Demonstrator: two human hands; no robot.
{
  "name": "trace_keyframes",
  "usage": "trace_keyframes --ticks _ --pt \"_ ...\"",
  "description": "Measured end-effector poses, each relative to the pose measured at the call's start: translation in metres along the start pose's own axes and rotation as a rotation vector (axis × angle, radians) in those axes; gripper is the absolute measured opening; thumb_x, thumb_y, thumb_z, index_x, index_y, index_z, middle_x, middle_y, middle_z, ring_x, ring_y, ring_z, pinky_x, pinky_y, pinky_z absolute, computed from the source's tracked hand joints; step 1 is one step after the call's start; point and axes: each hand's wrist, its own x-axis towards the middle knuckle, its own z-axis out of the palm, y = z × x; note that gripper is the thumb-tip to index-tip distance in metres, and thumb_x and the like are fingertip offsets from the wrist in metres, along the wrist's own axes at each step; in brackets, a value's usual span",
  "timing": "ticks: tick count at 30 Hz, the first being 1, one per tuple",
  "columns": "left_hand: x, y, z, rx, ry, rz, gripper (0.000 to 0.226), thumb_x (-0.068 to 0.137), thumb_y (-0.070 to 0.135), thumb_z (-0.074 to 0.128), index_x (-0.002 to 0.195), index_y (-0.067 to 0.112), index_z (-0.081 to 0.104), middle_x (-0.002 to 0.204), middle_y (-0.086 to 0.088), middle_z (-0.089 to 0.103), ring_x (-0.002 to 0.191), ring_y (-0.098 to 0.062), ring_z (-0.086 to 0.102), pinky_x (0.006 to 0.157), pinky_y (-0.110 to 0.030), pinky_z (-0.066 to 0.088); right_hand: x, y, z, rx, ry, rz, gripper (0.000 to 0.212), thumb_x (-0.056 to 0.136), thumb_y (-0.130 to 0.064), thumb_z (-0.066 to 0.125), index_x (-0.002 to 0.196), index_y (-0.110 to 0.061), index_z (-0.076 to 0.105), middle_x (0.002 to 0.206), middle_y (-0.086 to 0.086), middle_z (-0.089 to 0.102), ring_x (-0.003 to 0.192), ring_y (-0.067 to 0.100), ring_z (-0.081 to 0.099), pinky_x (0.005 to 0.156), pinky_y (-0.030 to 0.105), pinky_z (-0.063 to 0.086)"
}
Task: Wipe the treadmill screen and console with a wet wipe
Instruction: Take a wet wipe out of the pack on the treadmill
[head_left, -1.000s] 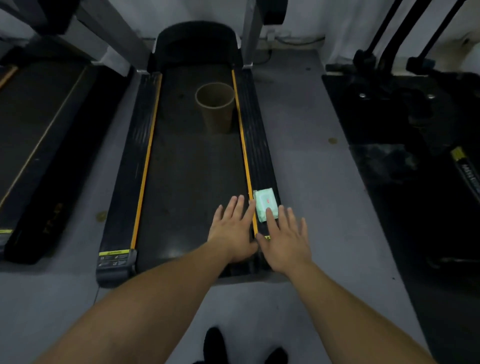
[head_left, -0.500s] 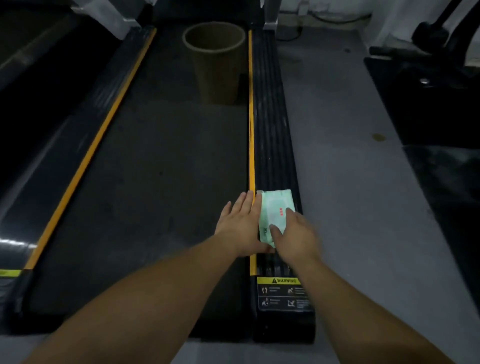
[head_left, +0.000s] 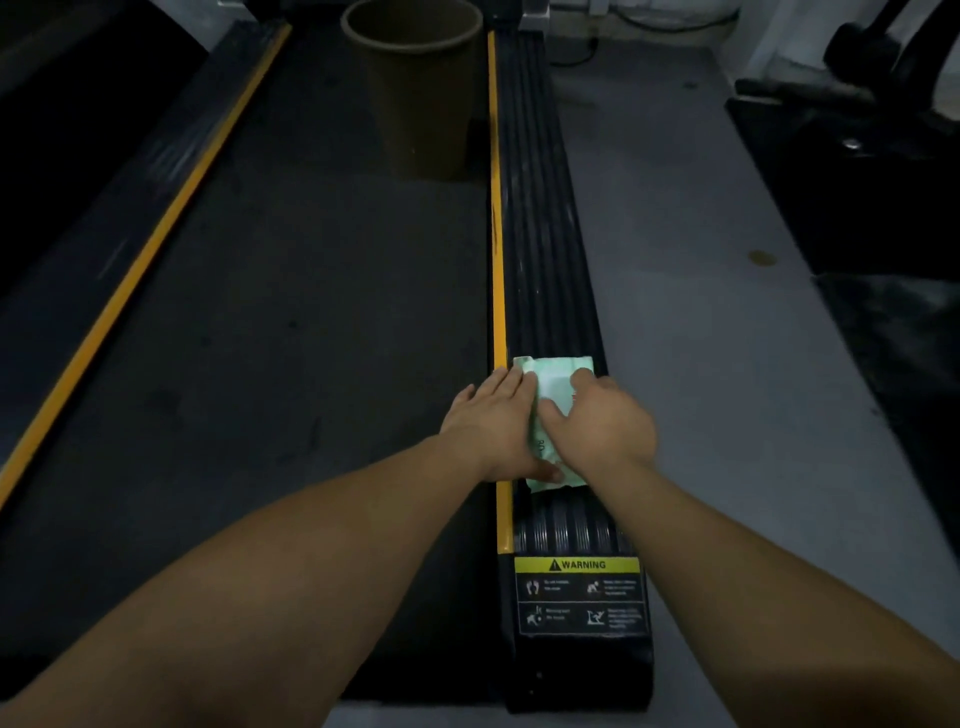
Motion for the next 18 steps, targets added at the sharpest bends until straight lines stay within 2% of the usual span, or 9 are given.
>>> trace_keyframes --ticks 4,7,8,10,11,13,15,16,18 --pt "0.002 0.005 -0.001 -0.015 0.005 -0.004 0.129 0.070 0.079 0.070 0.162 0.016 0.005 0.171 -0.004 0.001 0.157 -0.020 -0.003 0.126 -0.051 0.009 -0.002 -0.006 -0.010 -0.149 0.019 -0.077 0.036 0.098 -0.047 0.041 0.083 -0.014 0.049 0.073 0.004 0.055 0.062 0.022 0.046 0.050 0.030 0.024" --pt "0.001 0.004 -0.001 -0.006 -0.013 -0.031 0.127 0.071 0.076 0.071 0.162 0.015 0.006 0.171 -0.005 0.001 0.157 -0.021 -0.003 0.126 -0.050 0.010 0.002 -0.007 -0.013 -0.014 0.134 -0.053 0.031 0.093 -0.033 0.038 0.074 -0.011 0.048 0.061 0.008 0.051 0.055 0.028 0.044 0.049 0.029 0.015" --pt "0.000 0.003 0.000 -0.008 -0.013 -0.034 0.127 0.071 0.076 0.071 0.161 0.015 0.005 0.171 -0.006 0.000 0.157 -0.021 -0.003 0.126 -0.050 0.010 0.006 0.000 -0.015 0.032 0.138 -0.013 0.027 0.096 -0.028 0.040 0.082 -0.009 0.053 0.059 0.006 0.046 0.059 0.031 0.048 0.049 0.030 0.018" --pt "0.000 0.004 0.002 -0.007 -0.005 -0.029 0.129 0.071 0.076 0.072 0.161 0.014 0.004 0.171 -0.007 0.000 0.157 -0.022 -0.002 0.126 -0.051 0.011 0.013 0.020 -0.019 0.163 0.075 0.082 0.028 0.101 -0.021 0.042 0.122 -0.011 0.058 0.069 0.006 0.051 0.069 0.032 0.051 0.055 0.033 0.032" --pt "0.000 0.004 0.002 -0.004 -0.002 -0.030 0.130 0.071 0.076 0.072 0.161 0.013 0.003 0.171 -0.007 0.000 0.157 -0.023 -0.002 0.126 -0.051 0.012 0.014 0.031 -0.021 0.224 0.031 0.125 0.040 0.103 -0.020 0.043 0.142 -0.016 0.048 0.083 0.012 0.059 0.076 0.034 0.053 0.062 0.036 0.039" --pt "0.000 0.004 0.003 0.004 0.000 -0.031 0.130 0.071 0.077 0.071 0.161 0.012 0.003 0.171 -0.008 0.000 0.157 -0.023 -0.002 0.126 -0.051 0.012 0.013 0.049 -0.019 0.194 0.004 0.119 0.057 0.101 -0.015 0.048 0.156 -0.021 0.033 0.121 0.020 0.060 0.099 0.038 0.058 0.079 0.042 0.046" --pt "0.000 0.004 0.003 0.006 -0.001 -0.030 0.130 0.070 0.078 0.071 0.161 0.013 0.004 0.171 -0.008 0.000 0.157 -0.023 -0.002 0.126 -0.051 0.012 0.012 0.056 -0.008 0.062 0.039 -0.021 0.055 0.090 -0.003 0.053 0.144 -0.014 0.052 0.134 0.019 0.053 0.115 0.040 0.052 0.089 0.045 0.045" --pt "0.000 0.003 0.003 0.001 -0.002 -0.028 0.130 0.070 0.077 0.071 0.161 0.013 0.004 0.171 -0.008 0.001 0.157 -0.023 -0.001 0.126 -0.050 0.012 0.013 0.055 -0.002 0.016 0.062 -0.106 0.047 0.084 0.001 0.054 0.129 -0.008 0.063 0.132 0.018 0.056 0.114 0.040 0.051 0.089 0.043 0.043" --pt "0.001 0.004 0.003 -0.011 -0.004 -0.025 0.129 0.070 0.077 0.072 0.160 0.013 0.006 0.171 -0.007 0.001 0.157 -0.023 -0.001 0.126 -0.049 0.012 0.017 0.046 0.002 0.010 0.045 -0.200 0.031 0.081 0.002 0.055 0.108 -0.003 0.071 0.119 0.016 0.063 0.104 0.038 0.055 0.083 0.039 0.043"
